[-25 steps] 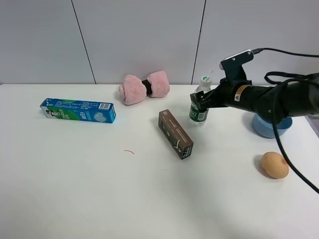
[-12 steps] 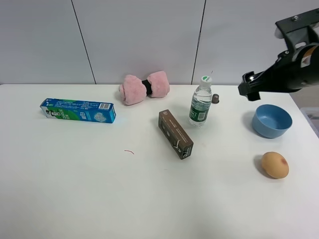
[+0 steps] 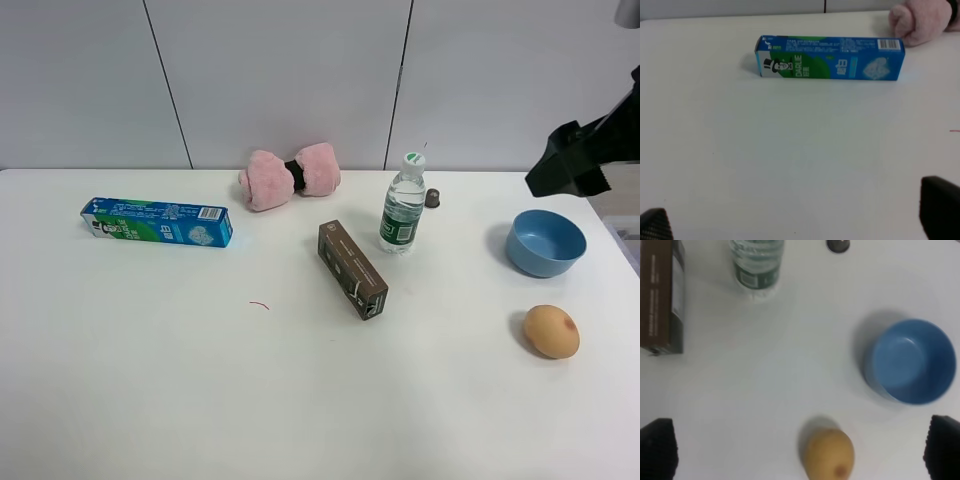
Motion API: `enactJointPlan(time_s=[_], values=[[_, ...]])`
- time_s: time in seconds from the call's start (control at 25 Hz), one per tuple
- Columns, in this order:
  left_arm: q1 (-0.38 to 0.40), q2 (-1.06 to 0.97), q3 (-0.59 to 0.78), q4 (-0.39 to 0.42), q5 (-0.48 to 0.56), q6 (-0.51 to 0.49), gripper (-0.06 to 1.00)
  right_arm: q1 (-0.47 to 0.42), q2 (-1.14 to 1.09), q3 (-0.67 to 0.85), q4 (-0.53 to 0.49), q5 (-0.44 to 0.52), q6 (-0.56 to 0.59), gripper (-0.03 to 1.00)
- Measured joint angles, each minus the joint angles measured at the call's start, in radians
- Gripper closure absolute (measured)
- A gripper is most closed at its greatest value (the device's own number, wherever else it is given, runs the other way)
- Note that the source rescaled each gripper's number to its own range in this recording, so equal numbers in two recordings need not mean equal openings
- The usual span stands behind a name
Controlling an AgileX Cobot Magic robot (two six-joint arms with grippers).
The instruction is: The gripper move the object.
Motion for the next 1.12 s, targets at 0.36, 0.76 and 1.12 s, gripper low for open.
enactJointPlan(time_s=[0.36, 0.76, 1.12], values=[[0.000, 0.000, 0.000, 0.000, 0.000, 0.000, -0.06, -0.297, -0.047, 0.000, 0.026, 0.061, -0.064, -0.03], [0.000, 0.000, 0.000, 0.000, 0.000, 0.000, -0.06, -0.313, -0.354, -0.001, -0.009, 0.126, 0.067, -0.03], [0.000, 0.000, 0.000, 0.000, 0.000, 0.000, -0.06, -0.313, -0.582, 0.001, -0.033, 0.136, 0.112, -0.03]])
